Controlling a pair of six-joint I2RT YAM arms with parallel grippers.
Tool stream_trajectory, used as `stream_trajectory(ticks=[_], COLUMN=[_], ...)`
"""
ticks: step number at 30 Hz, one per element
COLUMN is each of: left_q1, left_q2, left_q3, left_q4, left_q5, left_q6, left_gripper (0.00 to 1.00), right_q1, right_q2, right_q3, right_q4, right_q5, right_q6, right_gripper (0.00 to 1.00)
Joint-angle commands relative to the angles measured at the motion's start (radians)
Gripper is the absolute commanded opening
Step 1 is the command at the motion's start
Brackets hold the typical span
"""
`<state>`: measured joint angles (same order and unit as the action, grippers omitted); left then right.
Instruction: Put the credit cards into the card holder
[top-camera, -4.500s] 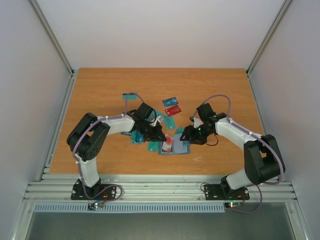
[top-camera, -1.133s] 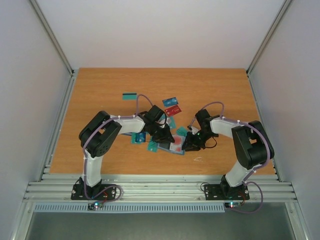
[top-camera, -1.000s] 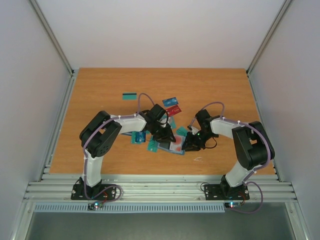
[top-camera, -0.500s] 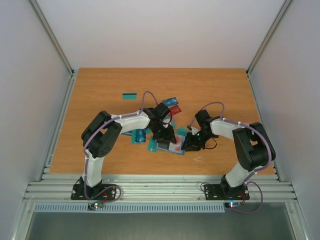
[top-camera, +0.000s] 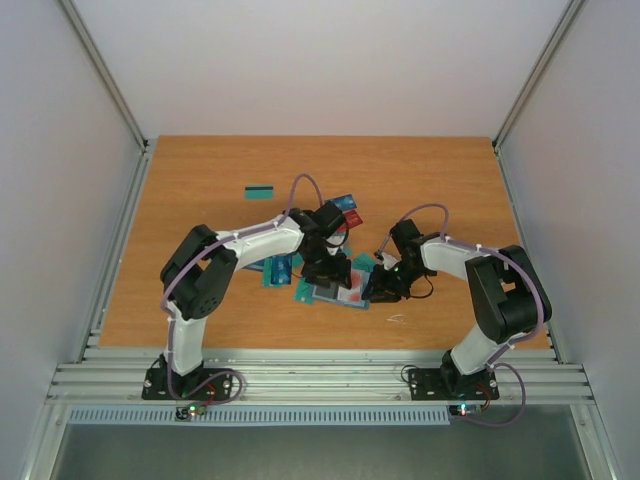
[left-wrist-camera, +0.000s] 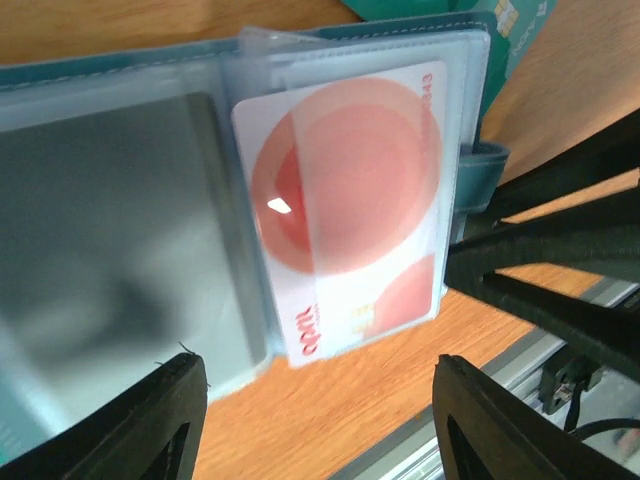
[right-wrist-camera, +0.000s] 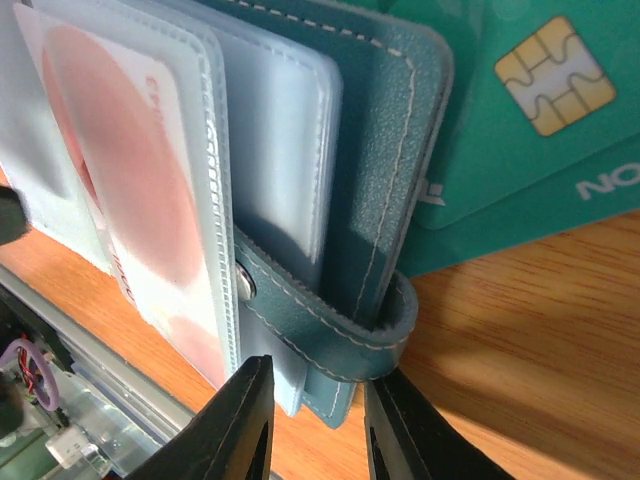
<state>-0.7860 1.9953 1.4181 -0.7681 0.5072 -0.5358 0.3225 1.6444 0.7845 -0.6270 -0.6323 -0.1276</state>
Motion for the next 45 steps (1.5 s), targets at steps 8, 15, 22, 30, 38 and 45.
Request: stream_trajectory(ticks=[8,15,22,30,38,45], left_q1=[0.017,0.041,0.051,0.080,0.109,0.128], left_q2=[-0.141,-0.068,-0.033,-0.062,-0.085,-0.090], left_q3=[-0.054,-0.030,-0.034,-0.067,-0.105,-0.124], left_q4=[-0.154,-0.185,-0.178,-0.185,-0.165,-0.143], left_q5=[-0.208,-0.306,-0.325,-0.386,-0.349,-0.320], left_q6=[0.163,0.189,0.205,0.187,0.191,0.181], left_gripper=[0.39,0.25,0.20,0.18,0.18,0.18], right_q1=[0.003,0.003,0.004,0.004,0.004,0.005], right_q2=[-0.022,0.032,0.017,-0.117,-0.112,-0.038], right_q3=[0.002,0.061,0.100,0.108,0.082,0.065], right_q4=[-0.045,-0.085,-0.171,-0.227,-0.082,0.014], right_q5=[0.112,0.126,0.146,0.078,-0.053,-0.108], right_q6=[0.012,0.000,-0.010,0.040,0.126,0.169], right_gripper=[0.32,0.33,0.33,0.34,0.38,0.39])
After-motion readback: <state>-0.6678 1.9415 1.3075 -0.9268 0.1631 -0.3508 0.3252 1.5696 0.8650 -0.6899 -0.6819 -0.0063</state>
